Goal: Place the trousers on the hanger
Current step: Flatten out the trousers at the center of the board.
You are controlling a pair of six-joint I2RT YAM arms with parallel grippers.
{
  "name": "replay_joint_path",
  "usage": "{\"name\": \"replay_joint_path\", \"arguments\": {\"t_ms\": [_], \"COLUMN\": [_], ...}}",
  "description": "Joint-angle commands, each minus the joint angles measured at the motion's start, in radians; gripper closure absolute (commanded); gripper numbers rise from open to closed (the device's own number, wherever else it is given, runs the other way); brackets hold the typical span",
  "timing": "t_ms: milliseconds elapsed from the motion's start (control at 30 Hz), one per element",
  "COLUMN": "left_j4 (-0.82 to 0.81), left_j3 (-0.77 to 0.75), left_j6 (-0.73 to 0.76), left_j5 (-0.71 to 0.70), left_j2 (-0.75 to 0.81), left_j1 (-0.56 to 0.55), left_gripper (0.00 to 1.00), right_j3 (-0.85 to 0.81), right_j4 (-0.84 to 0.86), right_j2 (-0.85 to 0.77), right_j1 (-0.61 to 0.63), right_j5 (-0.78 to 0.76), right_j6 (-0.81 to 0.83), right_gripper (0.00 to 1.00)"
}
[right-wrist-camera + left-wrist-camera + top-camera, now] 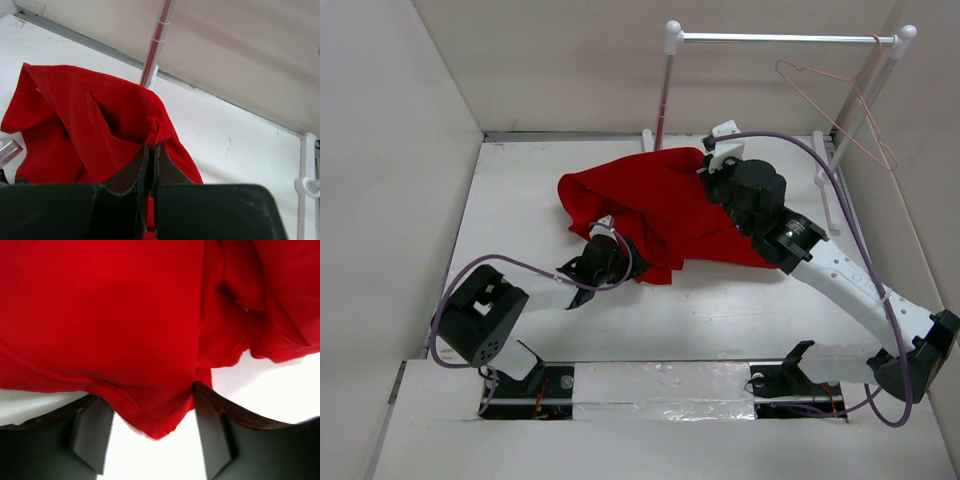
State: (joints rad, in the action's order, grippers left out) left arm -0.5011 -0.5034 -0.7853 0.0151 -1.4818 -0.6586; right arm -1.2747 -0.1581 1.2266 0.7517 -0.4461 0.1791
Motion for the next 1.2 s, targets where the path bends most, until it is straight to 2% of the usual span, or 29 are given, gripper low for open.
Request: {"name": "replay_joint_path", "arguments": {"t_ms": [0,67,167,200,300,367,400,467,500,533,633,733,933,1000,1067,1167], "left_j4": [-0.004,0.013,0.027,0.035,0.093,0.162,0.247,0.346,0.443,0.491,0.668,0.823,1.114,1.183,1.207,1.211], "left_j3": [-0.047,-0.064,-0.092,-0.102,-0.095,-0.093,-0.092,-0.098,-0.104,-0.109,-0.139,-0.230,-0.526,-0.627,-0.665,-0.681], "left_j6": [0.017,0.017,0.017,0.014,0.009,0.027,0.037,0.058,0.064,0.069,0.084,0.074,0.170,0.208,0.260,0.306], "left_j5": [-0.064,-0.090,-0.099,-0.101,-0.147,-0.222,-0.248,-0.324,-0.342,-0.355,-0.378,-0.395,-0.550,-0.660,-0.757,-0.828], "left_j2": [-0.034,-0.073,-0.124,-0.132,-0.079,0.038,0.088,0.248,0.306,0.424,0.639,0.794,0.897,0.910,0.926,0.951], "left_j1": [-0.010,-0.021,-0.033,-0.033,-0.033,-0.033,-0.033,-0.033,-0.017,0.000,0.042,0.063,0.073,0.073,0.073,0.073], "left_gripper": [0.43,0.49,0.76,1.00,1.00,1.00,1.00,1.00,1.00,1.00,1.00,1.00,1.00,1.00,1.00,1.00], "right_j3": [-0.049,-0.041,-0.038,-0.037,-0.034,-0.025,-0.022,-0.014,-0.011,-0.009,-0.014,-0.050,-0.149,-0.205,-0.259,-0.310], "right_j4": [0.072,0.080,0.084,0.084,0.074,0.062,0.057,0.042,0.035,0.028,-0.015,-0.066,-0.218,-0.274,-0.319,-0.377], "right_j2": [-0.024,-0.032,-0.045,-0.050,-0.073,-0.099,-0.110,-0.150,-0.163,-0.182,-0.257,-0.334,-0.443,-0.450,-0.449,-0.435], "right_j1": [-0.024,-0.038,-0.060,-0.069,-0.090,-0.101,-0.101,-0.101,-0.101,-0.101,-0.101,-0.077,0.012,0.032,0.043,0.043], "right_j5": [0.018,0.027,0.050,0.053,0.046,0.035,0.012,-0.017,-0.037,-0.046,-0.083,-0.121,-0.172,-0.164,-0.145,-0.108], "right_j6": [0.014,0.010,0.002,0.002,0.005,0.011,0.013,0.014,0.014,0.013,0.010,0.007,-0.018,-0.032,-0.047,-0.064], "right_gripper": [1.00,1.00,1.00,1.00,1.00,1.00,1.00,1.00,1.00,1.00,1.00,1.00,1.00,1.00,1.00,1.00]}}
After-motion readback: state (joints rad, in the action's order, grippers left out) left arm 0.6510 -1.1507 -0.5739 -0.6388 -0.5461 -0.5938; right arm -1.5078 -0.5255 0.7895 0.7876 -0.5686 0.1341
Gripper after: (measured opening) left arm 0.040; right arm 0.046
